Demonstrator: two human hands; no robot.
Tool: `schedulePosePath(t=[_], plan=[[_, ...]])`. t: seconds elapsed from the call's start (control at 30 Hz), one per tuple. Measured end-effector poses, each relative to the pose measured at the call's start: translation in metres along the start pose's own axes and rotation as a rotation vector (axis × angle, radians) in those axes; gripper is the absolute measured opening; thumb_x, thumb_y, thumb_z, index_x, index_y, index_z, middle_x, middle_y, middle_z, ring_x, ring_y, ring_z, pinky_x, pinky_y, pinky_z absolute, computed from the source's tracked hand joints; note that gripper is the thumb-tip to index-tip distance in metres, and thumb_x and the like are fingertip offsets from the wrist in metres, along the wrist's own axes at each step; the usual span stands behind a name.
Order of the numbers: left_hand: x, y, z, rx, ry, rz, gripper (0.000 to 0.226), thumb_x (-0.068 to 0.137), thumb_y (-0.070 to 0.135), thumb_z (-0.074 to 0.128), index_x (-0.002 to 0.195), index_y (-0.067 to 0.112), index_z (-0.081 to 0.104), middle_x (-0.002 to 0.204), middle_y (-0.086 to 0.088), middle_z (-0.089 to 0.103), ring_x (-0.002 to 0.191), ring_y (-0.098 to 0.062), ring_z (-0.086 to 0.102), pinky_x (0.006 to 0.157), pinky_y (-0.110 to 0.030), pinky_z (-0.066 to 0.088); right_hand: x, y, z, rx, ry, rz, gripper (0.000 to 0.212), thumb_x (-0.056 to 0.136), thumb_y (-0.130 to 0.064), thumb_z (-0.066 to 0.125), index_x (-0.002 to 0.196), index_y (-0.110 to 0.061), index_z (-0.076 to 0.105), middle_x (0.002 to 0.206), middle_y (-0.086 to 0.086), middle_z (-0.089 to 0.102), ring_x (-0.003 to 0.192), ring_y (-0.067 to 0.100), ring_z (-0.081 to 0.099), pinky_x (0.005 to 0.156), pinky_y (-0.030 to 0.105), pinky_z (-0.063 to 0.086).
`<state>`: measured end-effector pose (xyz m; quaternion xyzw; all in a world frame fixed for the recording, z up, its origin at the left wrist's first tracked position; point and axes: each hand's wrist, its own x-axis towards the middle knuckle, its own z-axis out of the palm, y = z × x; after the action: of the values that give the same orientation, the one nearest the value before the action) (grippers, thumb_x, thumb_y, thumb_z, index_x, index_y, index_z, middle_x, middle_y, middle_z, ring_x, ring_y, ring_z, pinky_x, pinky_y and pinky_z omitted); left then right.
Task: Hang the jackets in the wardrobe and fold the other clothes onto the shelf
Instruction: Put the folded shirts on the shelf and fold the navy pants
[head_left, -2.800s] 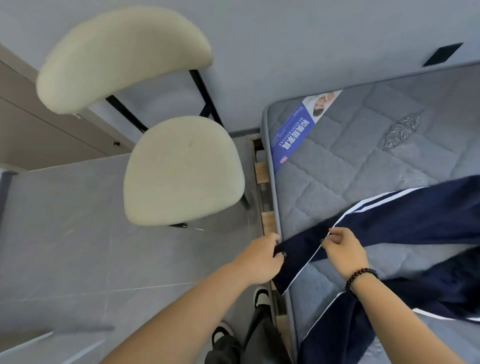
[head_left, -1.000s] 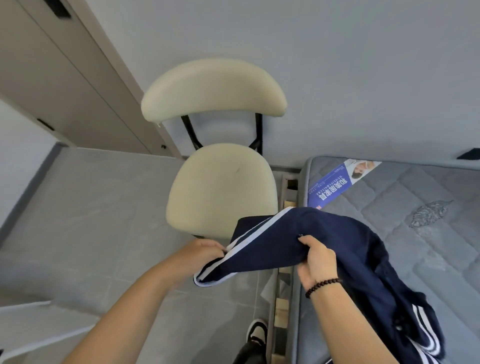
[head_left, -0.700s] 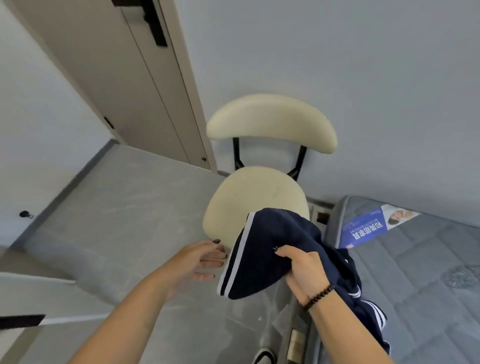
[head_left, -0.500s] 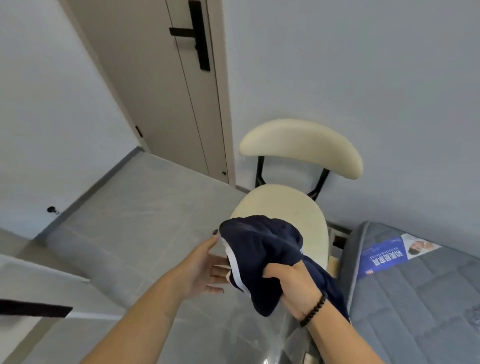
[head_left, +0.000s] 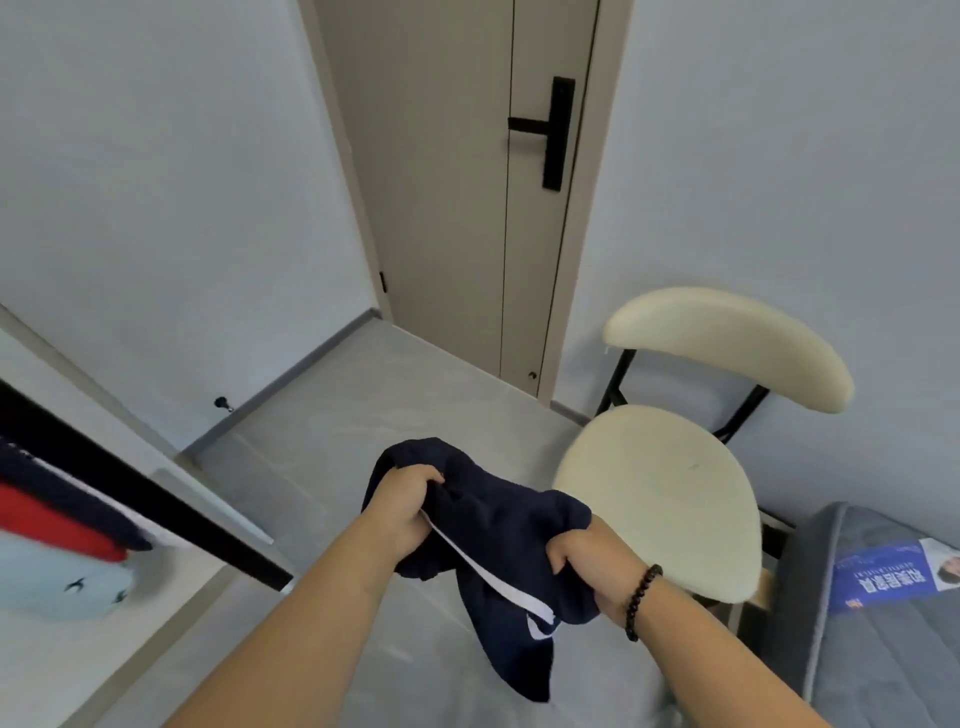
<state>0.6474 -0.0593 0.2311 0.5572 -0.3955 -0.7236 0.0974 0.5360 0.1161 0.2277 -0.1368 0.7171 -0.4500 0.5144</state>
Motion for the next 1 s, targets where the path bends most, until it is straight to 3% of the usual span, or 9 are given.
schedulePosePath(t=[0.07,0.2,0.3,0.37,0.47,0.57,0.7,0.83,1.0], plan=[[-0.009,0.005,-0.025,0.106,0.011,0.071,0.016,0.080,0.001,0.051,0.088,0.005,0.064,0.080,-0.016,0.062,0.076,-0.032,0.061,0.066,-0.037,0.050,0.004,-0.008,0.015,-0.200,-0.005,0.020,0.015,0.046,-0.005,0.050,0.055,-0.011,0.039,0.052,0.002,0.038,0.060,0.018,0.041,0.054,0.023,0.029],[-0.024,0.019,-0.067,0.509,0.034,0.335,0.022,0.074,0.007,0.049,0.077,0.024,0.063,0.073,-0.006,0.063,0.067,-0.026,0.060,0.059,-0.030,0.046,0.014,-0.024,0.041,-0.393,-0.054,0.017,0.019,0.046,-0.012,0.050,0.065,-0.013,0.049,0.057,-0.003,0.051,0.059,0.011,0.051,0.050,0.018,0.038],[-0.040,0.040,-0.088,1.111,0.174,0.538,0.022,0.077,0.009,0.046,0.060,0.023,0.047,0.061,0.002,0.053,0.058,-0.018,0.054,0.050,-0.025,0.040,0.025,-0.039,0.064,-0.431,-0.089,-0.040,0.042,0.067,-0.004,0.055,0.107,-0.015,0.049,0.078,0.000,0.058,0.070,0.012,0.056,0.060,0.022,0.044],[-0.052,0.047,-0.099,1.160,0.196,0.621,0.029,0.080,0.000,0.043,0.059,0.020,0.040,0.062,0.001,0.048,0.056,-0.015,0.046,0.048,-0.027,0.034,0.030,-0.050,0.081,-0.379,-0.103,-0.091,0.062,0.078,0.001,0.058,0.132,-0.018,0.036,0.099,0.003,0.056,0.083,0.014,0.056,0.071,0.025,0.047],[-0.070,0.056,-0.119,0.981,0.269,0.659,0.020,0.080,-0.006,0.039,0.070,0.007,0.051,0.068,-0.004,0.053,0.061,-0.016,0.048,0.051,-0.024,0.036,0.035,-0.070,0.105,-0.424,-0.102,-0.274,0.066,0.082,-0.007,0.064,0.137,-0.027,0.034,0.102,-0.005,0.052,0.083,0.011,0.057,0.069,0.016,0.046],[-0.092,0.062,-0.134,0.695,0.267,0.684,0.042,0.079,-0.012,0.037,0.051,0.019,0.044,0.049,0.007,0.046,0.046,-0.006,0.040,0.041,-0.013,0.028,0.039,-0.089,0.124,-0.447,-0.105,-0.474,0.064,0.081,-0.001,0.064,0.136,-0.018,0.038,0.095,-0.011,0.054,0.081,0.007,0.061,0.059,0.009,0.049],[-0.121,0.060,-0.144,0.502,0.262,0.691,0.031,0.080,-0.013,0.041,0.057,0.008,0.040,0.051,0.001,0.040,0.051,-0.011,0.036,0.052,-0.024,0.029,0.041,-0.106,0.140,-0.599,-0.160,-0.595,0.097,0.073,-0.019,0.079,0.150,-0.014,0.020,0.138,0.004,0.036,0.130,0.021,0.039,0.100,0.020,0.036],[-0.150,0.059,-0.148,0.144,0.311,0.741,0.004,0.071,-0.006,0.054,0.074,-0.008,0.054,0.067,-0.009,0.055,0.067,-0.019,0.051,0.065,-0.034,0.039,0.043,-0.110,0.138,-0.446,-0.316,-0.449,0.110,0.057,-0.050,0.085,0.147,-0.019,0.029,0.146,-0.006,0.036,0.126,0.009,0.045,0.101,0.027,0.043],[-0.183,0.058,-0.136,-0.402,0.247,0.817,0.042,0.053,-0.005,0.046,0.064,0.024,0.075,0.069,0.000,0.068,0.064,-0.013,0.066,0.058,-0.025,0.053,0.051,-0.100,0.125,-0.166,-0.572,0.020,0.084,0.064,-0.084,0.042,0.118,-0.023,0.061,0.113,-0.002,0.071,0.103,0.020,0.067,0.090,0.038,0.050]])
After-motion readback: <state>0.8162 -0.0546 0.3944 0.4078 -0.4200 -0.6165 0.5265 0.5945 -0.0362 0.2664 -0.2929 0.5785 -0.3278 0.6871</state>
